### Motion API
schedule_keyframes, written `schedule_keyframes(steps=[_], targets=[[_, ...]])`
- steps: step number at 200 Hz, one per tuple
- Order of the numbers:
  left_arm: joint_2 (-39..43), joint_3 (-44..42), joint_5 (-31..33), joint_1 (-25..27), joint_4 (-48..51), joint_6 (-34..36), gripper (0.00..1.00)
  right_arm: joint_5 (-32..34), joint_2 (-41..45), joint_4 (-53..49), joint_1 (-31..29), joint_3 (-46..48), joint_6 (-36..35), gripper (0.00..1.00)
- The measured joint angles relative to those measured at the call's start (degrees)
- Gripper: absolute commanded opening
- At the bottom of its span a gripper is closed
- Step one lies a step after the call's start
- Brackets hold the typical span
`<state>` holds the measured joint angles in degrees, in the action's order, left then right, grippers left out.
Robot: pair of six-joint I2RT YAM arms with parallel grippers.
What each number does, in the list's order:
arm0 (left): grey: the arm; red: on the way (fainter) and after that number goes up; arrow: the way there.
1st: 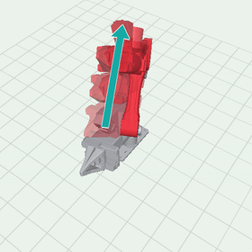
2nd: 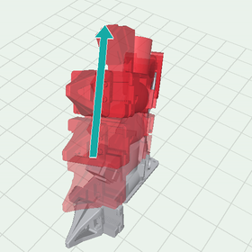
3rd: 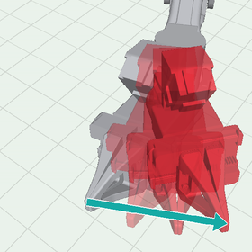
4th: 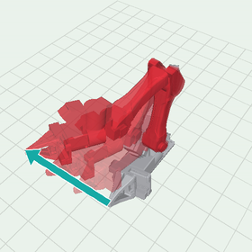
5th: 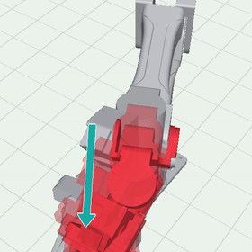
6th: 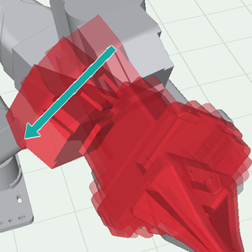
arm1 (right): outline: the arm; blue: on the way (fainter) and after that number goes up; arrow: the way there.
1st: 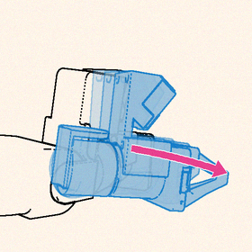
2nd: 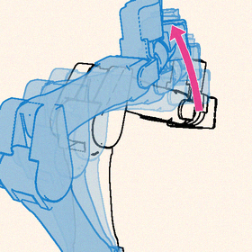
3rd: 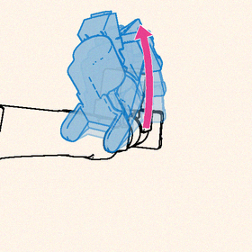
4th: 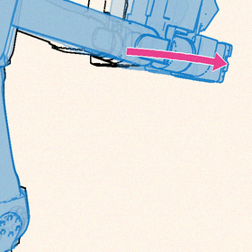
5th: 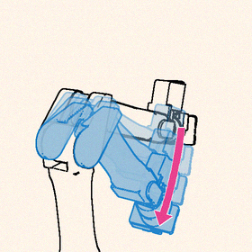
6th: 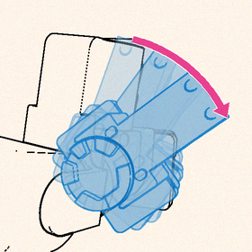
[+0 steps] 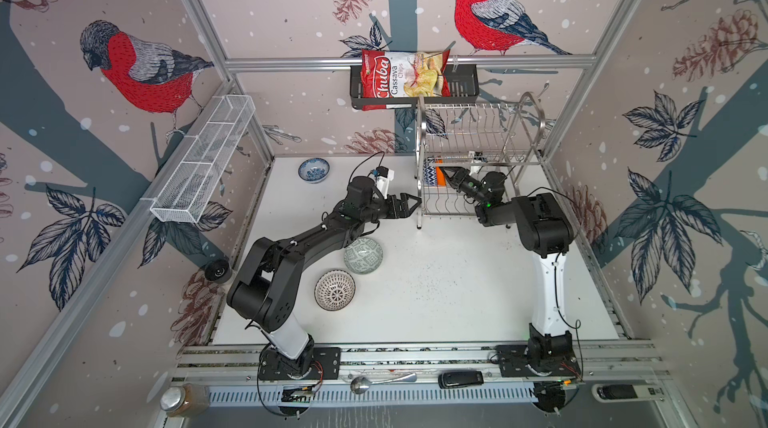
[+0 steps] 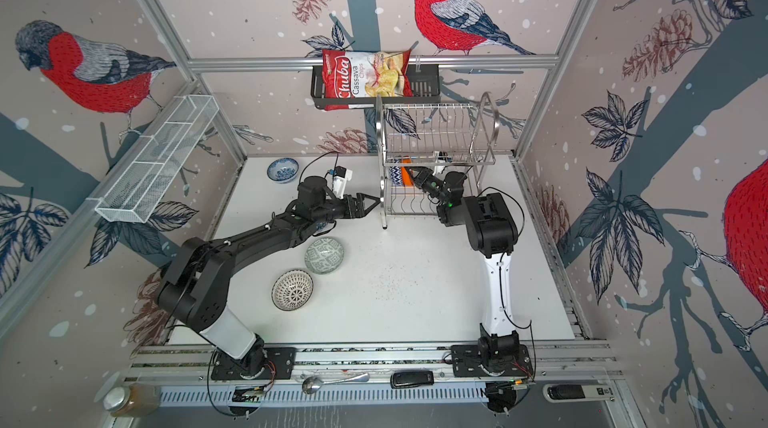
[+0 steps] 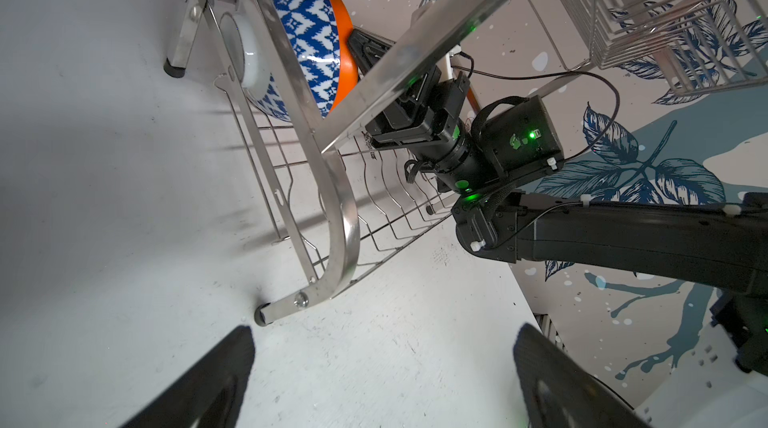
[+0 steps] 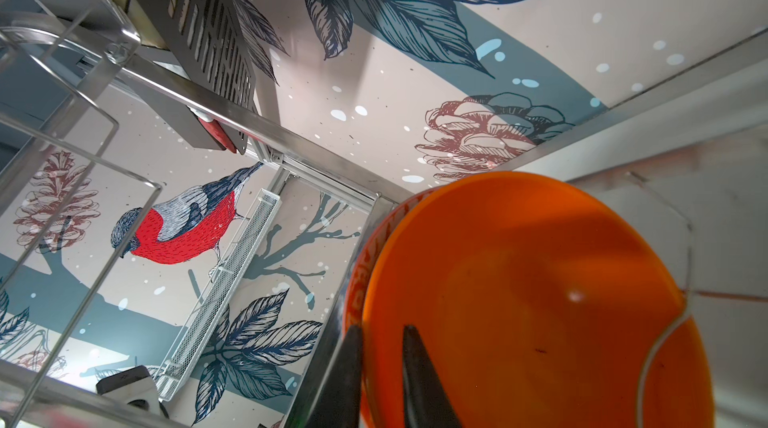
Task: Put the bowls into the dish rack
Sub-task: 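Lower the orange bowl upright between the rack wires beside the other bowls, then open the right gripper to release the orange bowl in the rack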
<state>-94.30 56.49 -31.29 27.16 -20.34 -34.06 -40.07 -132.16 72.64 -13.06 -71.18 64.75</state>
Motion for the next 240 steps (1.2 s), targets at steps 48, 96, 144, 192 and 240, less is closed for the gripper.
schedule_keyframes(steps=[48,96,144,192,240], targets=[[0.0,0.0,0.0,0.0,0.0,0.0,0.98,1.0,1.0,-0.3,-0.2,1.8,0.1,0.26],[0.1,0.0,0.0,0.0,0.0,0.0,0.98,2.0,2.1,-0.7,-0.2,3.5,-0.1,0.29],[0.1,0.0,0.0,0.0,0.0,0.0,0.98,3.3,3.2,-1.1,-0.3,5.3,-0.5,0.33],[0.1,0.0,0.0,0.0,0.0,0.0,0.97,4.3,3.9,-1.2,-0.3,6.6,-1.5,0.37],[0.1,0.0,0.0,0.0,0.0,0.0,0.97,5.4,4.6,-1.4,-0.3,7.6,-1.6,0.44]])
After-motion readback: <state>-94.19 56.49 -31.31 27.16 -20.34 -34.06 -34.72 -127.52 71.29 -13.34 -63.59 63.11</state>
